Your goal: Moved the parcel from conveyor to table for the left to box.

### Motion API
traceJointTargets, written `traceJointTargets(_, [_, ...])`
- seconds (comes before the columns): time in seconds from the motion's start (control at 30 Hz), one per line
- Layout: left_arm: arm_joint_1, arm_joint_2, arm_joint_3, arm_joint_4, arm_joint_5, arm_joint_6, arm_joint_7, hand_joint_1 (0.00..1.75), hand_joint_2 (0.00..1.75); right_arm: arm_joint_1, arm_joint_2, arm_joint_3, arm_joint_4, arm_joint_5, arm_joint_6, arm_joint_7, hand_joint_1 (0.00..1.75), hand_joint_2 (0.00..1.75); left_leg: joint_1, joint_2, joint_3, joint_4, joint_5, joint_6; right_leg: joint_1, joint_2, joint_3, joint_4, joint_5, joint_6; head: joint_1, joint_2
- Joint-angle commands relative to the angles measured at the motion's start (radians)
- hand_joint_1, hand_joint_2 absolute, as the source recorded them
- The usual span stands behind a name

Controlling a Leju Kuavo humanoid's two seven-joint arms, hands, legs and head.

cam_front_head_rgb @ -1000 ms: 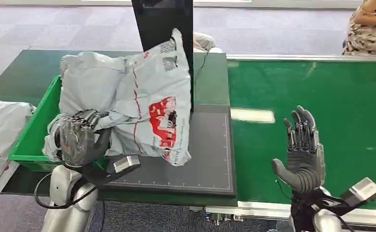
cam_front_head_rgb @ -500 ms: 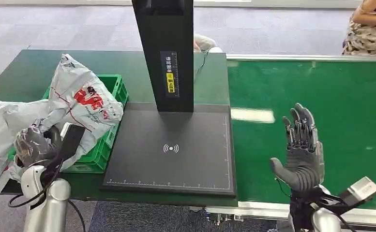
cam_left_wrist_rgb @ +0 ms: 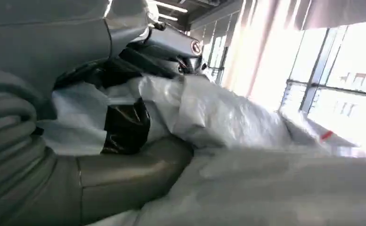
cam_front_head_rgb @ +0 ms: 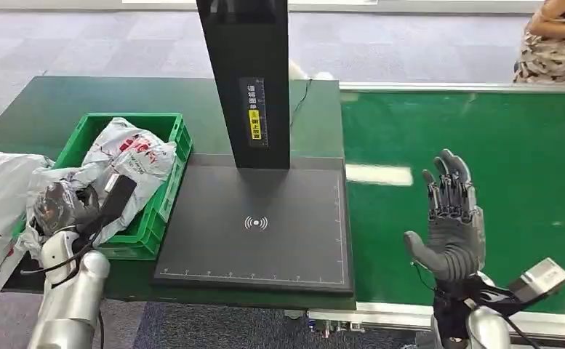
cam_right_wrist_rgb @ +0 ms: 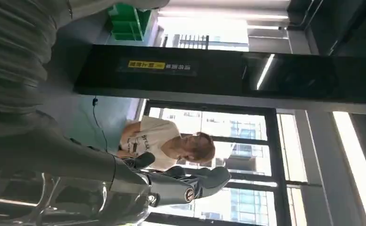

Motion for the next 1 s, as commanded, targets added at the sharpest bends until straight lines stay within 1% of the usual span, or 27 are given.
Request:
traceJointTargets(0.03, [-0.011, -0.059, 0.053, -0.105, 0.114, 0.052, -0.261, 0.0, 1.75, -0.023, -0.008, 0.013, 0.05, -0.019, -0.023, 0.003, 0.0, 1.75, 0.001, 0.0, 0.0, -0.001, 0.001, 0.0, 0.001, 0.0, 0.001, -0.002, 0.001, 0.0, 0.0, 0.0])
traceJointTargets(0.1, [0.007, -0.126, 0.119, -0.206, 0.194, 0.052, -0.435, 0.0, 1.75, -0.022, -0.014, 0.021, 0.051, -0.025, -0.028, 0.003, 0.0, 1.75, 0.001, 0.0, 0.0, -0.001, 0.0, 0.001, 0.001, 0.0, 0.001, -0.003, 0.001, 0.001, 0.0, 0.0])
traceJointTargets(0.13, [0.014, -0.141, 0.116, -0.217, 0.235, 0.052, -0.477, 0.0, 0.0, -0.022, -0.016, 0.023, 0.053, -0.026, -0.03, 0.003, 0.0, 1.75, 0.001, 0.0, -0.001, 0.0, 0.0, 0.001, 0.001, 0.0, 0.001, -0.002, 0.0, 0.001, 0.0, 0.0])
traceJointTargets(0.2, [0.038, -0.168, 0.092, -0.263, 0.344, 0.052, -0.575, 0.0, 0.0, -0.025, -0.023, 0.029, 0.059, -0.032, -0.033, 0.001, 0.0, 1.75, 0.0, -0.001, 0.001, -0.001, 0.0, 0.001, 0.001, 0.0, 0.003, -0.003, 0.0, 0.001, 0.0, 0.0])
traceJointTargets(0.23, [0.044, -0.173, 0.084, -0.27, 0.364, 0.052, -0.593, 0.0, 0.0, -0.026, -0.024, 0.03, 0.06, -0.033, -0.033, 0.0, 0.0, 1.75, 0.0, 0.0, 0.001, -0.001, 0.0, 0.001, 0.0, 0.0, 0.002, -0.002, 0.0, 0.001, 0.0, 0.0])
traceJointTargets(0.27, [0.064, -0.182, 0.053, -0.295, 0.434, 0.052, -0.632, 0.0, 0.0, -0.028, -0.026, 0.033, 0.064, -0.035, -0.034, 0.0, 0.0, 1.75, -0.001, 0.0, 0.0, -0.001, 0.0, 0.0, 0.0, 0.001, 0.002, -0.002, 0.0, 0.001, 0.0, 0.0])
traceJointTargets(0.37, [0.143, -0.2, -0.041, -0.411, 0.598, 0.052, -0.692, 0.0, 0.0, -0.033, -0.032, 0.047, 0.077, -0.026, -0.051, -0.003, 0.0, 1.75, -0.001, 0.001, 0.002, -0.002, -0.001, 0.001, 0.0, 0.002, 0.004, -0.005, 0.0, 0.001, 0.0, 0.0])
traceJointTargets(0.4, [0.164, -0.207, -0.063, -0.444, 0.634, 0.052, -0.706, 0.0, 0.0, -0.034, -0.034, 0.051, 0.08, -0.019, -0.057, -0.006, 0.0, 1.75, -0.001, 0.0, 0.001, -0.001, -0.001, 0.001, 0.0, 0.001, 0.002, -0.003, 0.0, 0.001, 0.0, 0.0])
traceJointTargets(0.43, [0.189, -0.204, -0.108, -0.482, 0.715, 0.052, -0.717, 0.0, 0.0, -0.036, -0.036, 0.056, 0.083, -0.012, -0.063, -0.008, 0.0, 1.75, -0.001, 0.0, 0.003, -0.003, -0.001, 0.002, 0.0, 0.001, 0.004, -0.006, 0.0, 0.002, 0.0, 0.0])
traceJointTargets(0.53, [0.249, -0.162, -0.245, -0.575, 0.914, 0.043, -0.72, 0.0, 0.0, -0.037, -0.047, 0.072, 0.094, 0.005, -0.08, -0.013, 0.0, 1.75, 0.0, 0.001, 0.0, -0.001, -0.002, 0.002, 0.0, 0.001, 0.001, -0.003, 0.0, 0.001, 0.0, 0.0])
traceJointTargets(0.6, [0.271, -0.139, -0.322, -0.619, 0.978, -0.017, -0.72, 0.0, 0.0, -0.033, -0.059, 0.084, 0.101, 0.033, -0.096, -0.012, 0.0, 1.75, 0.0, 0.001, 0.0, -0.001, -0.003, 0.001, 0.001, 0.001, 0.001, -0.004, 0.0, 0.001, 0.0, 0.0])
traceJointTargets(0.67, [0.287, -0.13, -0.375, -0.635, 1.031, -0.101, -0.715, 0.0, 0.0, -0.026, -0.071, 0.098, 0.112, 0.058, -0.101, -0.005, 0.0, 1.75, 0.0, -0.001, 0.001, -0.001, -0.003, 0.001, 0.001, 0.0, 0.002, -0.004, -0.001, 0.001, 0.0, 0.0])
traceJointTargets(0.7, [0.296, -0.131, -0.402, -0.644, 1.078, -0.17, -0.709, 0.0, 1.75, -0.022, -0.079, 0.109, 0.128, 0.083, -0.107, 0.012, 0.0, 1.75, 0.0, -0.001, 0.0, 0.0, -0.003, 0.001, 0.001, 0.0, 0.001, -0.004, -0.001, 0.001, 0.0, 0.0])
traceJointTargets(0.77, [0.309, -0.136, -0.429, -0.651, 1.092, -0.217, -0.71, 0.0, 1.75, -0.019, -0.083, 0.123, 0.154, 0.114, -0.121, 0.06, 0.0, 1.75, 0.0, -0.001, 0.0, -0.001, -0.003, 0.001, 0.001, -0.001, 0.002, -0.004, -0.001, 0.001, 0.0, 0.0])
traceJointTargets(0.8, [0.316, -0.136, -0.45, -0.653, 1.158, -0.304, -0.69, 0.0, 1.75, -0.02, -0.089, 0.136, 0.179, 0.115, -0.109, 0.091, 0.0, 1.75, 0.0, 0.0, 0.002, -0.002, -0.003, 0.002, 0.0, 0.001, 0.003, -0.006, -0.001, 0.001, 0.0, 0.0])
traceJointTargets(0.83, [0.321, -0.132, -0.466, -0.644, 1.175, -0.39, -0.666, 0.0, 1.75, -0.022, -0.091, 0.148, 0.21, 0.125, -0.107, 0.11, 0.0, 1.75, 0.0, 0.0, 0.0, -0.001, -0.003, 0.001, 0.001, 0.001, 0.002, -0.004, -0.001, 0.001, 0.0, 0.0])
traceJointTargets(0.87, [0.321, -0.132, -0.475, -0.637, 1.176, -0.413, -0.66, 0.0, 1.75, -0.023, -0.091, 0.153, 0.223, 0.129, -0.106, 0.117, 0.0, 1.75, 0.0, 0.001, 0.0, -0.001, -0.003, 0.001, 0.001, 0.001, 0.001, -0.003, -0.001, 0.001, 0.0, 0.0])
traceJointTargets(0.9, [0.319, -0.126, -0.497, -0.609, 1.244, -0.564, -0.623, 0.0, 1.75, -0.026, -0.1, 0.173, 0.258, 0.144, -0.096, 0.144, 0.0, 1.75, 0.0, 0.0, 0.002, -0.002, -0.003, 0.001, 0.001, 0.001, 0.003, -0.005, -0.001, 0.001, 0.0, 0.0])
traceJointTargets(0.93, [0.316, -0.127, -0.503, -0.582, 1.262, -0.614, -0.603, 0.0, 1.75, -0.027, -0.102, 0.184, 0.279, 0.149, -0.09, 0.15, 0.0, 1.75, 0.0, 0.001, 0.004, -0.004, -0.002, 0.002, 0.0, 0.001, 0.005, -0.008, 0.0, 0.001, 0.0, 0.0])
traceJointTargets(0.97, [0.312, -0.126, -0.513, -0.556, 1.252, -0.641, -0.594, 0.0, 1.75, -0.028, -0.105, 0.194, 0.294, 0.157, -0.084, 0.155, 0.0, 1.75, 0.0, 0.0, 0.002, -0.003, -0.003, 0.001, 0.0, 0.001, 0.004, -0.005, -0.001, 0.001, 0.0, 0.0])
traceJointTargets(1.0, [0.307, -0.128, -0.523, -0.517, 1.184, -0.63, -0.584, 0.0, 1.75, -0.029, -0.105, 0.209, 0.31, 0.164, -0.071, 0.162, 0.0, 1.75, 0.0, 0.0, 0.004, -0.005, -0.002, 0.001, 0.0, 0.0, 0.006, -0.008, 0.0, 0.001, 0.0, 0.0])
